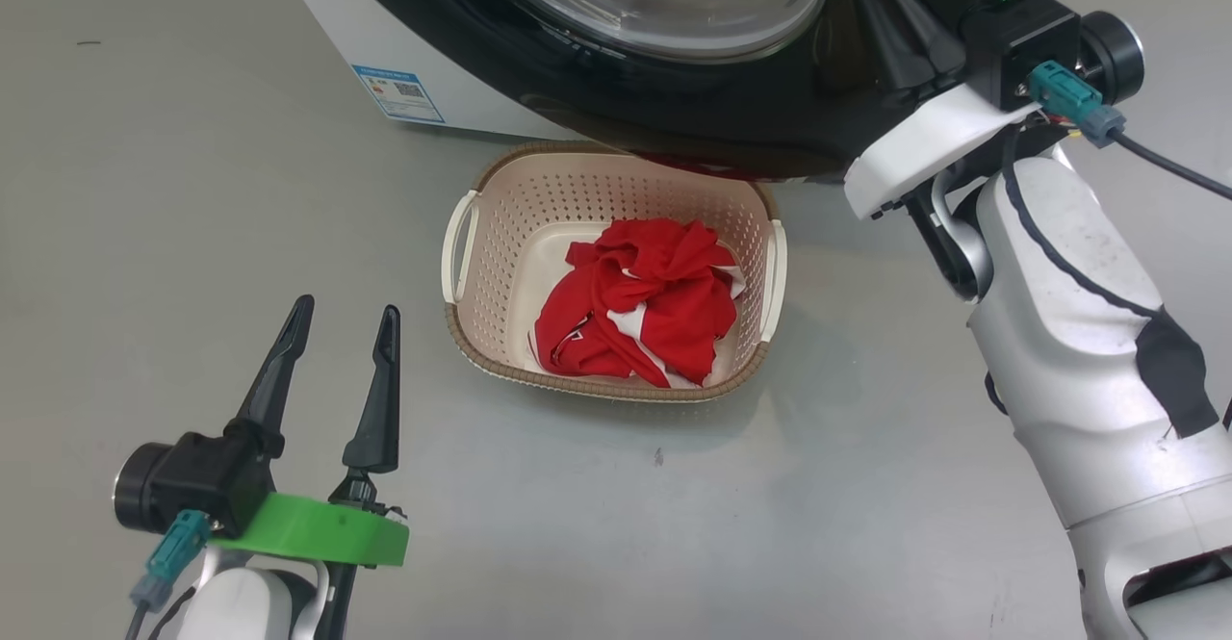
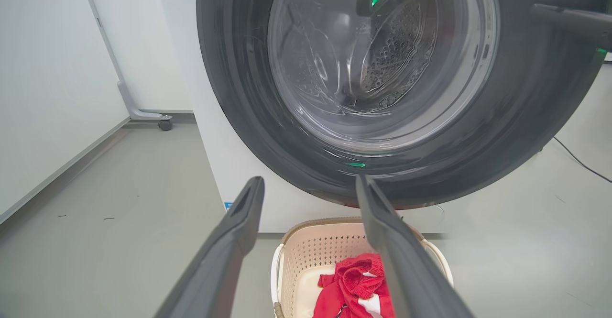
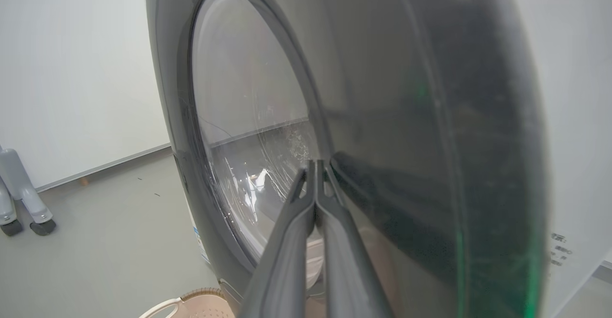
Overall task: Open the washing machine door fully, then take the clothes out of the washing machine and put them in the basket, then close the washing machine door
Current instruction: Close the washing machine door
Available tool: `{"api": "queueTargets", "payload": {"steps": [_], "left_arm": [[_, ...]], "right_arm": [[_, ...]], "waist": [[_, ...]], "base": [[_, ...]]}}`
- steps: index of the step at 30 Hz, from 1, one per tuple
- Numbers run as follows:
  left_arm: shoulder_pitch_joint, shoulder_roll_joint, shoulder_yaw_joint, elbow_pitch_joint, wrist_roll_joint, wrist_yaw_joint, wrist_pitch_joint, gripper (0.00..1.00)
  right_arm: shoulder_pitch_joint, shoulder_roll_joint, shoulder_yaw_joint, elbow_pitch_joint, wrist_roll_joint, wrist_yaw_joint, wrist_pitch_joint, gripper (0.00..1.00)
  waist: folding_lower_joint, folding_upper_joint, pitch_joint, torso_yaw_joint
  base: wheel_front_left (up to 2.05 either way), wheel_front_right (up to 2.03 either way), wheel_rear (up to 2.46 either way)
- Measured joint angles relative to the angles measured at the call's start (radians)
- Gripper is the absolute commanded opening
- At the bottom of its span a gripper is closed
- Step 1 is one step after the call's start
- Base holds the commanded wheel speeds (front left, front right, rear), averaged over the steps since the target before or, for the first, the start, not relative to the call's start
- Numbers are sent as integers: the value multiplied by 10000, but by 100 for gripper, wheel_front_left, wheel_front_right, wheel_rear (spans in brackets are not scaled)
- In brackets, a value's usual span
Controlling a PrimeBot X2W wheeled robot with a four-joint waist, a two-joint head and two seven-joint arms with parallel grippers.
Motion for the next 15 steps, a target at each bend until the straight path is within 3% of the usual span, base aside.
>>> {"api": "queueTargets", "payload": {"steps": [15], "left_arm": [[-430, -50, -242, 151, 12, -88, -29, 100]], "right_arm": [[-1429, -347, -384, 953, -54, -8, -44, 0]], "waist": [[0, 0, 308, 184]], "base": [[0, 0, 0]]}}
